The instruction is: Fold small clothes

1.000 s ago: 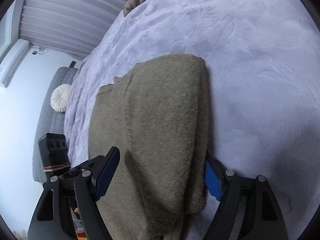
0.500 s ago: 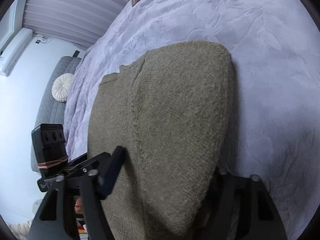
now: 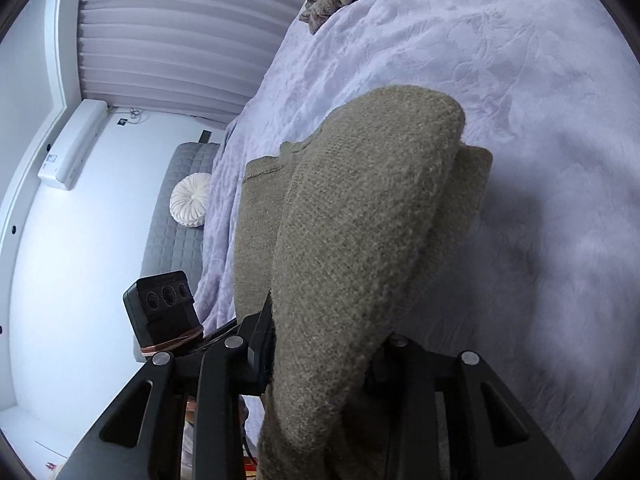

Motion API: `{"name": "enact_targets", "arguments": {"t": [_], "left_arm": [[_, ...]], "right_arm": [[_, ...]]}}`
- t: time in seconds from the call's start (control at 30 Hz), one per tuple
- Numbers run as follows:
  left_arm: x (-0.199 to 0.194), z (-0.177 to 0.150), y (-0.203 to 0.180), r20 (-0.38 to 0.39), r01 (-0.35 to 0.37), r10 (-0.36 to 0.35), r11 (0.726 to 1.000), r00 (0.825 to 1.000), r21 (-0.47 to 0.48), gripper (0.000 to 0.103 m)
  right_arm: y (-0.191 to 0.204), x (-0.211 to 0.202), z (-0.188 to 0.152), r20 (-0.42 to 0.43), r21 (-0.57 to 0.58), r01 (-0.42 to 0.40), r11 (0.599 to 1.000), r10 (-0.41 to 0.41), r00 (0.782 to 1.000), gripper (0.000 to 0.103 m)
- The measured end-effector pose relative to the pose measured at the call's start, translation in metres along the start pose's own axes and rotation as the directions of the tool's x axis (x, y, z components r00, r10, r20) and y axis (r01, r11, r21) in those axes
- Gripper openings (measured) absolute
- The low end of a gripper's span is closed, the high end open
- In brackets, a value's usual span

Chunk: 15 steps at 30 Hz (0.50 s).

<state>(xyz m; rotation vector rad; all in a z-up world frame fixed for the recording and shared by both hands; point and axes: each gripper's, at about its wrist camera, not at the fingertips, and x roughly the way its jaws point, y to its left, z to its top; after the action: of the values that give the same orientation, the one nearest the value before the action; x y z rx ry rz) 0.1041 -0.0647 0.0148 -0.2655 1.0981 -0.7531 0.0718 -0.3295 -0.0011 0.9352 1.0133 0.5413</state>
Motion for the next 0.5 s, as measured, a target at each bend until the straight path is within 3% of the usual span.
{"name": "enact_targets", "arguments": {"t": [0.2,0.37,0.43,0.5], "left_arm": [[-0.057,-0.048,0.008,0.011,-0.044,0.044,0.999,0.999,-0.014,0.053],[-0.077,-0.098,0.036,0.003,-0.095,0.095,0.993,0.995,-0.073,0.054],[-0.073,-0.12,0.055,-0.017,-0.132,0.131,0.985,0.991,-0.11,0.054],[-0.065,-0.141,0.074,-0.052,-0.22,0.215,0.963,0.975,-0.158,0.054]], "right_arm": [[0.029,0.014,-0.046,-0.041,-0.008,-0.047,0.999,0.047,0.998,0.036],[0.028,0.049,-0.093,-0.085,0.011,-0.065,0.998,0.065,0.994,0.036],[0.021,0.071,-0.108,-0.107,-0.002,-0.017,1.0,0.017,0.994,0.036],[0.01,0.087,-0.119,-0.119,-0.01,0.066,0.998,-0.067,0.991,0.039]]}}
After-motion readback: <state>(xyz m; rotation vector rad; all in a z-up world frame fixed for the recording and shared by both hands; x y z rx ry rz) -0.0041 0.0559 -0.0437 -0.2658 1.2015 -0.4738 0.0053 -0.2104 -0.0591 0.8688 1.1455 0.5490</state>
